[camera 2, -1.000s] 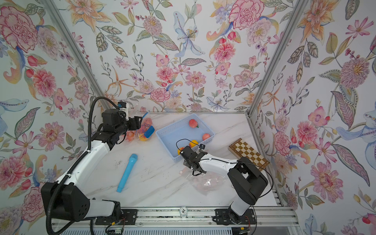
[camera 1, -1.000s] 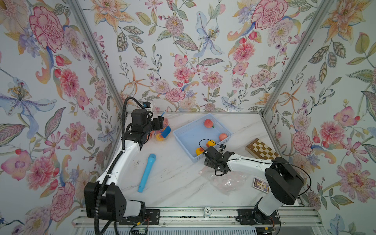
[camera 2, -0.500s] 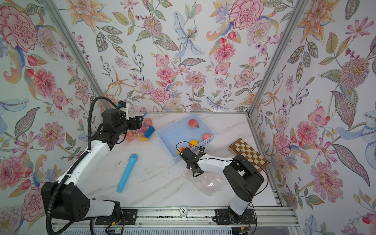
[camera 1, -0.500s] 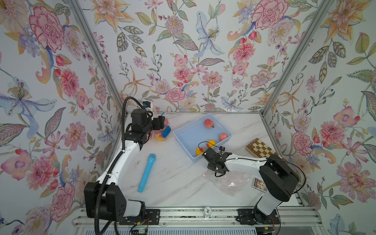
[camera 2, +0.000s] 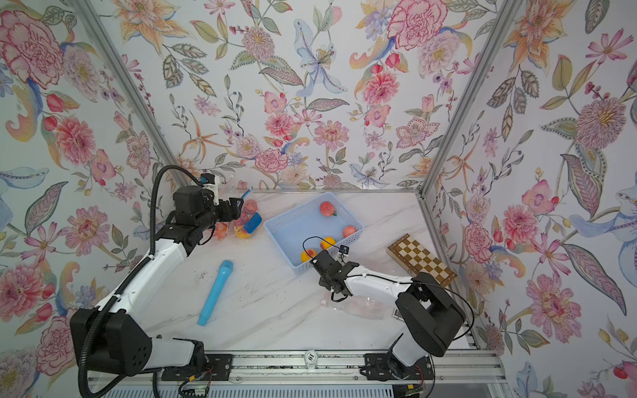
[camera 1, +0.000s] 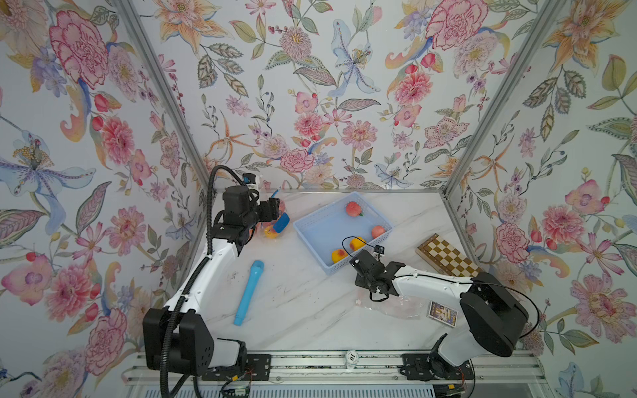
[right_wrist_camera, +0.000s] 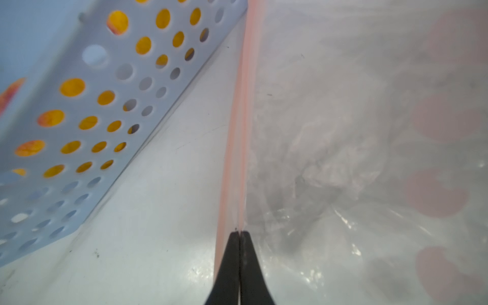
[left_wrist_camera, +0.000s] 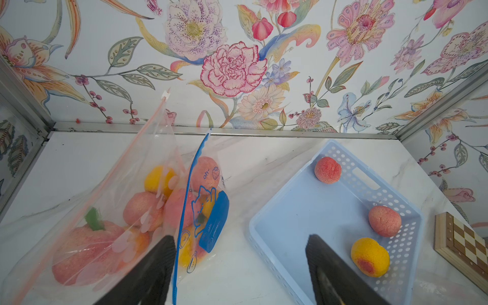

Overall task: Place the peach in a zip-top bag and seal the zipper
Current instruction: Pick up the zipper food storage bag at the center of the board.

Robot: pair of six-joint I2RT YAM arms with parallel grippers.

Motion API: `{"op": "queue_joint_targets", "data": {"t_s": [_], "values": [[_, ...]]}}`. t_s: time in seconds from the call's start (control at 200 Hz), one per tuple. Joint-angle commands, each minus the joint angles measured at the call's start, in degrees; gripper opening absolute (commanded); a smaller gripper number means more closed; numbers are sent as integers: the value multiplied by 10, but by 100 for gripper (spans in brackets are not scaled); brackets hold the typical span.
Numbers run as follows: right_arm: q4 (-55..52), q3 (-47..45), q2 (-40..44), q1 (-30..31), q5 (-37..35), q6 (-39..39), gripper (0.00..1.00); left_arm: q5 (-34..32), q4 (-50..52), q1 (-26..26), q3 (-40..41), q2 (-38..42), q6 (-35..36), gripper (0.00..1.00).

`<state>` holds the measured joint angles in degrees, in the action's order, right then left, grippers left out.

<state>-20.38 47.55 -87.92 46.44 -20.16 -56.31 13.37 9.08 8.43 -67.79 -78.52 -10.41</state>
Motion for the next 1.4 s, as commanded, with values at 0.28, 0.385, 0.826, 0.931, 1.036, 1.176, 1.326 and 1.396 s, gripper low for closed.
{"op": "queue_joint_targets", "data": {"t_s": [0.28, 0.385, 0.826, 0.931, 1.036, 1.176, 1.326, 1.396], "values": [[17, -43, 49, -23, 22, 44, 0, 40, -43, 9, 18, 23, -21, 81], [14, -41, 20, -30, 37, 33, 0, 40, -46, 10, 18, 23, -22, 81], [-23, -13, -51, -41, 46, 8, 19, 38, -43, 11, 20, 30, -16, 81], [-22, -13, -55, -41, 46, 7, 15, 36, -45, 10, 20, 30, -16, 81], [-22, -13, -48, -41, 42, 12, 7, 37, -47, 10, 21, 30, -15, 81], [-23, -8, -10, -36, 26, 58, 0, 46, -54, 11, 26, 39, -5, 81], [-45, 5, 72, -26, -9, 134, 0, 73, -95, 11, 43, 56, 13, 82], [-64, 14, 114, -27, -8, 175, 0, 100, -128, 12, 57, 63, 23, 82]]}}
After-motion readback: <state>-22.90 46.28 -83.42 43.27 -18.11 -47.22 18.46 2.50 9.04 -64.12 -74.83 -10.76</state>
